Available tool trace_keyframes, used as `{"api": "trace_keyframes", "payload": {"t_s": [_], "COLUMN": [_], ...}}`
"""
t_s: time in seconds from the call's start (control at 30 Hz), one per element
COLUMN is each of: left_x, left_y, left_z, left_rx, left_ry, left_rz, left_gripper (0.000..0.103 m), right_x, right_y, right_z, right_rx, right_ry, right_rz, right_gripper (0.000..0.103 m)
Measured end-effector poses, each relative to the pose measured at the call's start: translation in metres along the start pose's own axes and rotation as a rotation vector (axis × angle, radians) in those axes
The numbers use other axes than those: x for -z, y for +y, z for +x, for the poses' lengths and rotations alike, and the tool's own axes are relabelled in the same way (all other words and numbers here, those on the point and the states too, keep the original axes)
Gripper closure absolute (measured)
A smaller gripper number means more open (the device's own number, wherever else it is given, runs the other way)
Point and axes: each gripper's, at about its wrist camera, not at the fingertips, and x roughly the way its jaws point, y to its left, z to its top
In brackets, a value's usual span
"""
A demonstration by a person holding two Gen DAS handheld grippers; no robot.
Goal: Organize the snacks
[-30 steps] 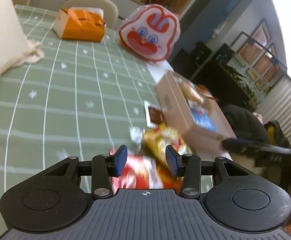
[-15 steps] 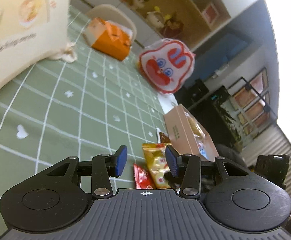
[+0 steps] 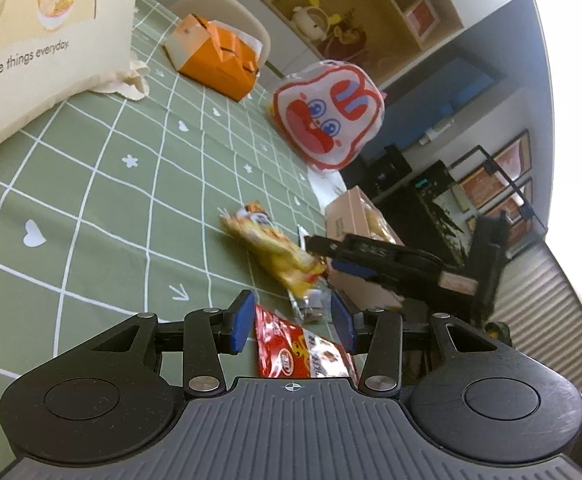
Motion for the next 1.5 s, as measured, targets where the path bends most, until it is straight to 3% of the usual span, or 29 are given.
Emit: {"api": "trace_keyframes", "payload": {"t_s": [0.17, 0.23, 0.33, 0.6, 0.8, 0.93, 1.1, 1.23, 1.3, 1.37, 1.43, 1.5], "left_x": [0.001, 0.001, -0.001, 0.001, 0.000, 0.000, 0.001, 0.002, 0.002, 0.004, 0.005, 0.006], "left_y": [-0.002, 0.001, 0.003, -0.001, 0.006, 0.005, 0.004, 0.006, 0.006, 0.003, -0.002, -0.007], "left_z": [0.002, 0.003, 0.002, 0.001, 0.003, 0.002, 0.005, 0.008, 0.010, 0.014, 0.019, 0.023], "left_rx": [-0.003, -0.002, 0.003, 0.022, 0.007, 0.019, 0.014, 0.002, -0.003, -0.008, -0.019, -0.044], "left_ry": [0.004, 0.012, 0.017, 0.022, 0.028, 0.029, 0.041, 0.047, 0.052, 0.055, 0.046, 0.035], "left_rz": [0.012, 0.003, -0.018, -0.005, -0.032, -0.031, -0.020, -0.023, -0.012, 0.016, 0.064, 0.096], "left_gripper": [0.056, 0.056, 0.056, 0.056, 0.056, 0.056, 0.056, 0.056, 0.056, 0.056, 0.056, 0.056], "right_x": [-0.024, -0.039, -0.051, -0.048, -0.055, -0.040, -0.006, 0.018, 0.026, 0.031, 0.027, 0.016], "right_y": [0.036, 0.045, 0.057, 0.075, 0.080, 0.080, 0.074, 0.053, 0.036, 0.024, 0.008, -0.009], "right_z": [0.032, 0.052, 0.074, 0.105, 0.136, 0.113, 0.056, 0.001, -0.025, -0.044, -0.057, -0.060], "right_rx": [0.135, 0.209, 0.333, 0.489, 0.593, 0.506, 0.319, 0.027, -0.057, -0.027, 0.031, 0.086], "right_ry": [0.012, 0.035, 0.046, 0.090, 0.137, 0.126, 0.142, 0.209, 0.178, 0.086, -0.038, -0.166], "right_rz": [-0.168, -0.232, -0.363, -0.618, -0.685, -0.686, -0.620, -0.481, -0.417, -0.394, -0.359, -0.278], "right_gripper": [0.059, 0.076, 0.089, 0.092, 0.092, 0.092, 0.092, 0.091, 0.090, 0.078, 0.051, 0.041]}}
